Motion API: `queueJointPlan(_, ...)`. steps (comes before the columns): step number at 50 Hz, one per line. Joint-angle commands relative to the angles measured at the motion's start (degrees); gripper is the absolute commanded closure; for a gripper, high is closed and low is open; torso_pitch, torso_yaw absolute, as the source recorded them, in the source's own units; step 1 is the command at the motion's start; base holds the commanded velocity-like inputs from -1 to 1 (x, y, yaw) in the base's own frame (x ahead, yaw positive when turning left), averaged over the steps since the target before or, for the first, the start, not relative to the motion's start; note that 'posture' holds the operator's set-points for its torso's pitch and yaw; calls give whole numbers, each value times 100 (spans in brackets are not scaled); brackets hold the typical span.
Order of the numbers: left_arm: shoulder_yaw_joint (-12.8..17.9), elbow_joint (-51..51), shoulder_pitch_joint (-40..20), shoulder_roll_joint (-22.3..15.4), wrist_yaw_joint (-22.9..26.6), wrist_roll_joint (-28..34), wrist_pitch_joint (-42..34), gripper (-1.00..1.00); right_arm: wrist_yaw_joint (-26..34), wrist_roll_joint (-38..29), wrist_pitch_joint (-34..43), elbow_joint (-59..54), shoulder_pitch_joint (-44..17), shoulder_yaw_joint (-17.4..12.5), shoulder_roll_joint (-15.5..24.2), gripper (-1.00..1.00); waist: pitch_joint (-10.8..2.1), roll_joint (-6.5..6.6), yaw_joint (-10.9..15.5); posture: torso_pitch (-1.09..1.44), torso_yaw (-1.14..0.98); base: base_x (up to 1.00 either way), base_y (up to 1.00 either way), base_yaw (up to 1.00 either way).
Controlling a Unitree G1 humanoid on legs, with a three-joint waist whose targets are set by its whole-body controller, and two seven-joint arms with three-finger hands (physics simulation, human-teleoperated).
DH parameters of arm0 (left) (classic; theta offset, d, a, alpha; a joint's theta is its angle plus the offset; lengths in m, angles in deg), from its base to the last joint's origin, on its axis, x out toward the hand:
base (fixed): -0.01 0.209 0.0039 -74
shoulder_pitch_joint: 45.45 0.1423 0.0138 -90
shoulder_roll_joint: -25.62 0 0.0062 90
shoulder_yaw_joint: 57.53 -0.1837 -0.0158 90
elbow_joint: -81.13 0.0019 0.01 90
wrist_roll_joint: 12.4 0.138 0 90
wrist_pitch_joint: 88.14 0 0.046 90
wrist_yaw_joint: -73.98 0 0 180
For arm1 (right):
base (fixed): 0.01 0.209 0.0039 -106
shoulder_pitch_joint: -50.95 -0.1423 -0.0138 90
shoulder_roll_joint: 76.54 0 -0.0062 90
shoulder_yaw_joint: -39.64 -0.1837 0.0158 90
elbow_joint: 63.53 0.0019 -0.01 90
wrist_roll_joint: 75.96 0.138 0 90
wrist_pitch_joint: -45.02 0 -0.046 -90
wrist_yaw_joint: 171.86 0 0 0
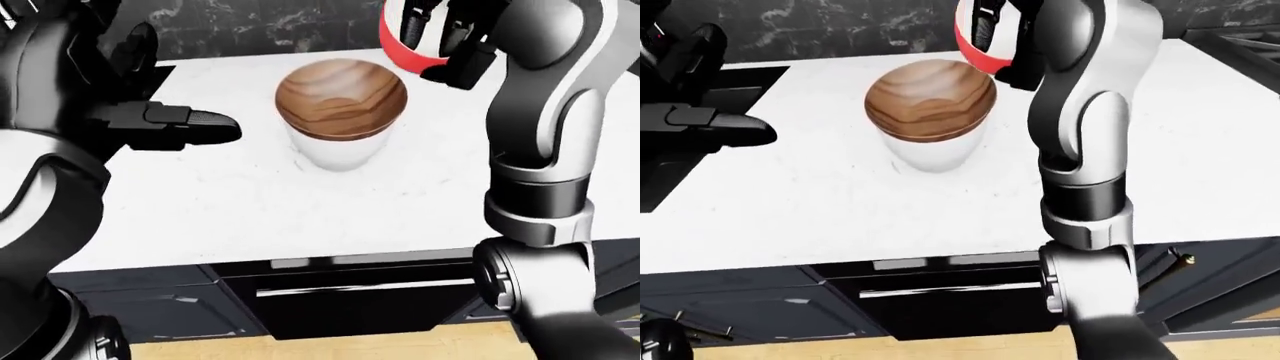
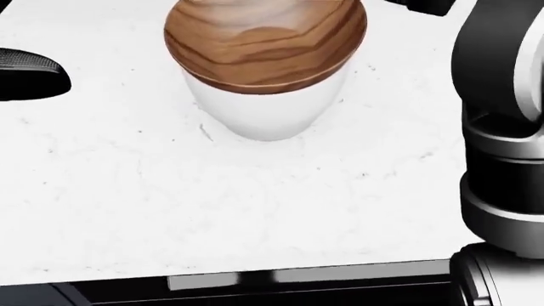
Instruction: Stack the bowls from largest to smallest.
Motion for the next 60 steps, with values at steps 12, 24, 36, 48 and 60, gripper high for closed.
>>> queueJointPlan(12, 105, -31, -217, -313, -234, -340, 320, -100, -352, -132, -100, 79, -682, -33, -168, 100, -294, 158, -63, 0, 0, 0, 0, 0)
queueJointPlan(24, -8, -78, -104, -493, -172, -278, 431, -100, -322, -33, -299, -96, -819, 111, -521, 100, -252, 214, -146, 0, 0, 0, 0, 0)
queueJointPlan(36, 138, -168, -83, -570, 136, -82, 706, -100, -209, -18, -468, -136, -716, 227, -840, 100, -217, 266, -223, 0, 0, 0, 0, 0)
queueJointPlan(48, 153, -137, -89, -498, 115, -100, 453, -100, -329, -42, -524, -326, -772, 303, -1054, 100, -549, 300, -232, -12, 0, 0, 0, 0)
queueJointPlan(60, 181, -135, 71, -452, 302, 136, 652, -100, -527, -82, -908, -782, -679, 453, -1282, 100, -804, 314, -186, -16, 0, 0, 0, 0)
